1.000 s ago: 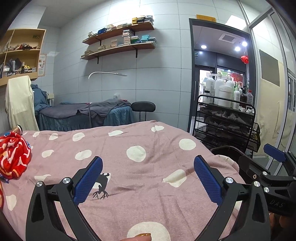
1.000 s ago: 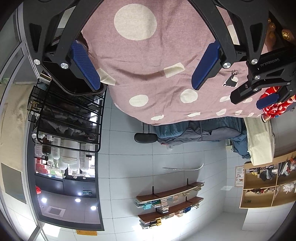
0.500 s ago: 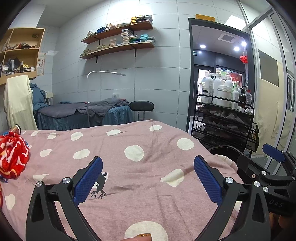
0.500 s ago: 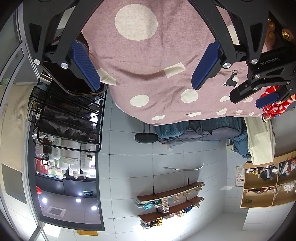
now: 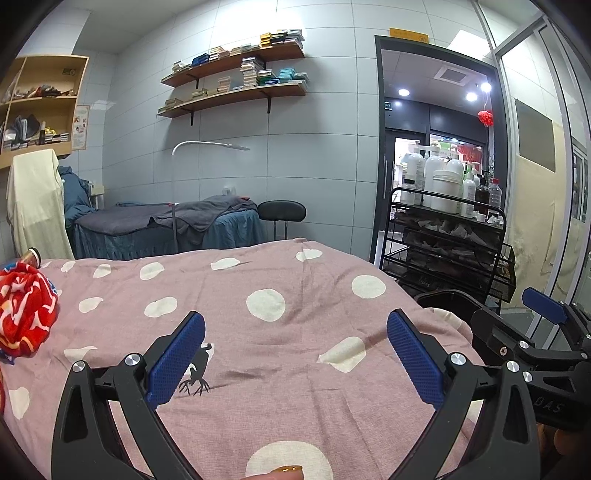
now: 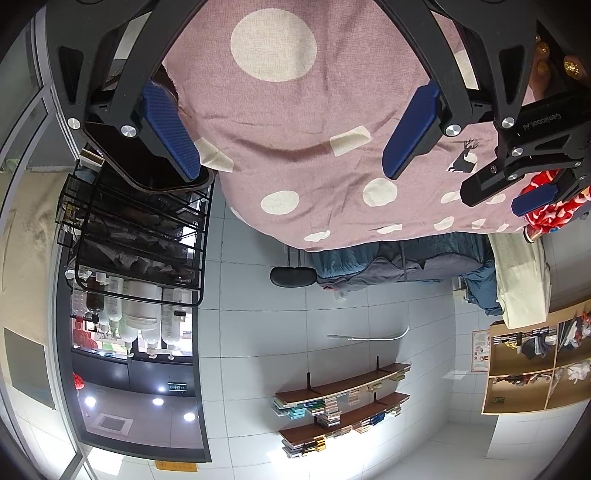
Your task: Collect trash
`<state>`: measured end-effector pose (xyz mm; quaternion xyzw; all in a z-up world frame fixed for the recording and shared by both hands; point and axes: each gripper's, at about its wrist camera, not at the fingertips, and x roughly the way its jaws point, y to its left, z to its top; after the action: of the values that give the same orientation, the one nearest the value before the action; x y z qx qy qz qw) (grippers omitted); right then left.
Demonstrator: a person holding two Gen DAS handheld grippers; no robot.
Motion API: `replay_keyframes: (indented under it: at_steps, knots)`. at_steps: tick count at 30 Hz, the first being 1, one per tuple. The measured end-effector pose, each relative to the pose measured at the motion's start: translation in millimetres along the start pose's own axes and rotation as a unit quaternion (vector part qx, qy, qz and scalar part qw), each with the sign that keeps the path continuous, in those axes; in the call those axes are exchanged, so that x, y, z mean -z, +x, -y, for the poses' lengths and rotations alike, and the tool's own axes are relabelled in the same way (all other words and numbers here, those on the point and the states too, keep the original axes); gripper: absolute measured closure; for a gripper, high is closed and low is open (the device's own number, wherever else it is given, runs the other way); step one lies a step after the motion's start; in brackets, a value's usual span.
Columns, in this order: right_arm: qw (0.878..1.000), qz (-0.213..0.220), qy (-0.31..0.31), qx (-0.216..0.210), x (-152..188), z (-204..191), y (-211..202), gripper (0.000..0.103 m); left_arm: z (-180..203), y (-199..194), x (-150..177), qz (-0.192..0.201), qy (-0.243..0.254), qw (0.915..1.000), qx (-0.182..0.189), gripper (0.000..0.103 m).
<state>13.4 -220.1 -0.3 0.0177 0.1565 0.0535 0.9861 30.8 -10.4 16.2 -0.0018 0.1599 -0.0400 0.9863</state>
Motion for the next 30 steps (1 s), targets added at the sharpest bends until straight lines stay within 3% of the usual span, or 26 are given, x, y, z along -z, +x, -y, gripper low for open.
replay_keyframes:
  at_steps: [30]
  knots:
    - [1.0, 0.001, 0.001, -0.001, -0.2, 0.1, -1.7, 0.005, 1.9, 0.1, 0.1, -0.002, -0.002, 1.0, 0.001, 0.005]
